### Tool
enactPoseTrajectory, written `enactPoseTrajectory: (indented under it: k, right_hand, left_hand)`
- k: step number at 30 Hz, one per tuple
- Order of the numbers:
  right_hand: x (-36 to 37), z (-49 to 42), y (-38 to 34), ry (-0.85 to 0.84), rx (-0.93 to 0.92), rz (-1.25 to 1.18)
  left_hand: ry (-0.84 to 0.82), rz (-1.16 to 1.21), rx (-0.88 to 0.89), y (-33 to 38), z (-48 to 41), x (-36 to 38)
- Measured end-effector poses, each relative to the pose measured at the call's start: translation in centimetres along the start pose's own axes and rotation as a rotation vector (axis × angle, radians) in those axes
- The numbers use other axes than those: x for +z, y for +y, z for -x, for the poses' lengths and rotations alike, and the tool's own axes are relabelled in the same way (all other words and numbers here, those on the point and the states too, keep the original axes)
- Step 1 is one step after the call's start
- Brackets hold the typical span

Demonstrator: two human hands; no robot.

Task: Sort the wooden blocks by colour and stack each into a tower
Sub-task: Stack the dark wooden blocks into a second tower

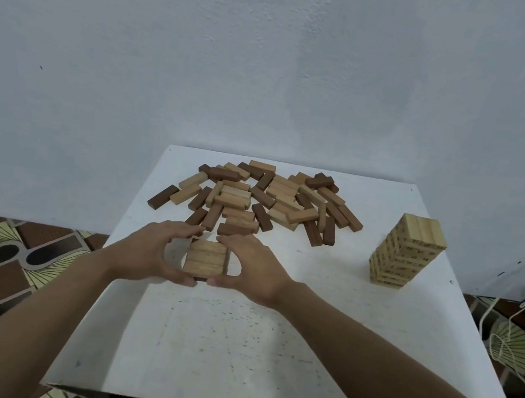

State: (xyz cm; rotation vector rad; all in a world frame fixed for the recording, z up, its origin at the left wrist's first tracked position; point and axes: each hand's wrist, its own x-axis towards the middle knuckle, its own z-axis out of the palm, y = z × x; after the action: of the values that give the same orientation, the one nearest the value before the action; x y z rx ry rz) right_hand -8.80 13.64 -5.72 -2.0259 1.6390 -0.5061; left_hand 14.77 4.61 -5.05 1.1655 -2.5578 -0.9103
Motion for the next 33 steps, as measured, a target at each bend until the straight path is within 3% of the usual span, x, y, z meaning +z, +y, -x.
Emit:
enactPoseTrajectory:
  k: [4,8,12,16,20,33]
  right_hand:
    - [0.1,0.0,0.1,-0.003,0.014,-0.020]
    - [0.5,0.7,0.1,0.060,0.058,-0.024]
    - [1.6,2.8,0.6,-0.049,0.083,0.057]
    - [3.3,3.4,0.2,-0.096,0.036,0.222]
    - [4.5,3.1,-0.3,-0.104,0.064,0.297]
    - [5.0,3.0,-0.2,-0.051,0.062,0.351]
  left_hand:
    - [0.002,0.040,-0.038,-0.4,0.7,0.3]
    - [0.135,0.195,-0.160,0.2,2.1,1.4]
    - [0.118,0.275,-0.148,1.1,4.5,4.3]
    - [0.177,0.052,-0.087,1.8,5.5,6.7]
    - [0.154,-0.189,-0.179,2.0,5.7,8.4]
    - [0.238,-0.217,-0.125,0.0,5.5,9.0]
